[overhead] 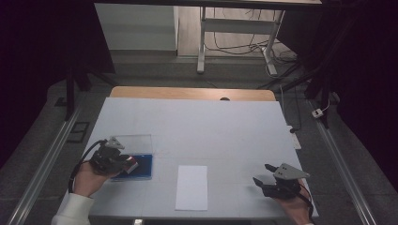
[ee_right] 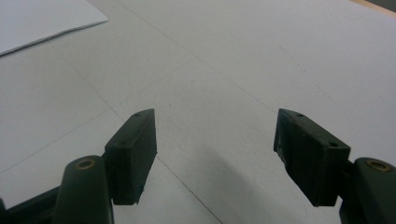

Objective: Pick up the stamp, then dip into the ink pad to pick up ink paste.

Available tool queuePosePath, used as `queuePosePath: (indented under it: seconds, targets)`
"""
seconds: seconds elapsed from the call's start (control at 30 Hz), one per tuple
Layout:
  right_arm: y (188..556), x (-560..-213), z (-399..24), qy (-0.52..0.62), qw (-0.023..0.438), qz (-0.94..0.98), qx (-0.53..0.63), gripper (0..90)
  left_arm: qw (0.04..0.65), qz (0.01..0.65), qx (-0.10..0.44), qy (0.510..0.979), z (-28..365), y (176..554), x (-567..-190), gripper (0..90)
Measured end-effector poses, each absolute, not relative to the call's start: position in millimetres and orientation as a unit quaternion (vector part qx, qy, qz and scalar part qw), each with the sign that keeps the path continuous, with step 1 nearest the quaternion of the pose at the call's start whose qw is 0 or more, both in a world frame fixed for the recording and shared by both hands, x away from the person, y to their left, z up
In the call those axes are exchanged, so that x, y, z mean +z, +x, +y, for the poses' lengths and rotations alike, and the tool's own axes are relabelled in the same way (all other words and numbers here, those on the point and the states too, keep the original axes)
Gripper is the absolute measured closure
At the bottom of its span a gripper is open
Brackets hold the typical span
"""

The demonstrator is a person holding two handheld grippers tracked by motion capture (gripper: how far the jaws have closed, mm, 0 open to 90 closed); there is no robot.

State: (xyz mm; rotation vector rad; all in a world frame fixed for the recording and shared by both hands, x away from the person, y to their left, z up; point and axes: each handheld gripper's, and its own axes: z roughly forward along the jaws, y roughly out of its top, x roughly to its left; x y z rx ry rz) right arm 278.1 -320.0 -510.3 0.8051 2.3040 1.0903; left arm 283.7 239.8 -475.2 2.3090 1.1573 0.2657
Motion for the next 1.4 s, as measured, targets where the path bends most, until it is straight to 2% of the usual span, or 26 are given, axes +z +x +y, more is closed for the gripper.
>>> queuePosePath:
  seconds: [0.8,1.4]
  targets:
    - [278.4,-512.4,-319.3,0.292,0.229,0.841,0.394,29.7,0.324,0.392,0.128,0.851,242.6,262.9,-435.8,70.1]
    - [278.1,-512.8,-318.3,0.292,0.231,0.843,0.388,29.8,0.307,0.398,0.125,0.856,241.4,268.6,-446.9,70.1]
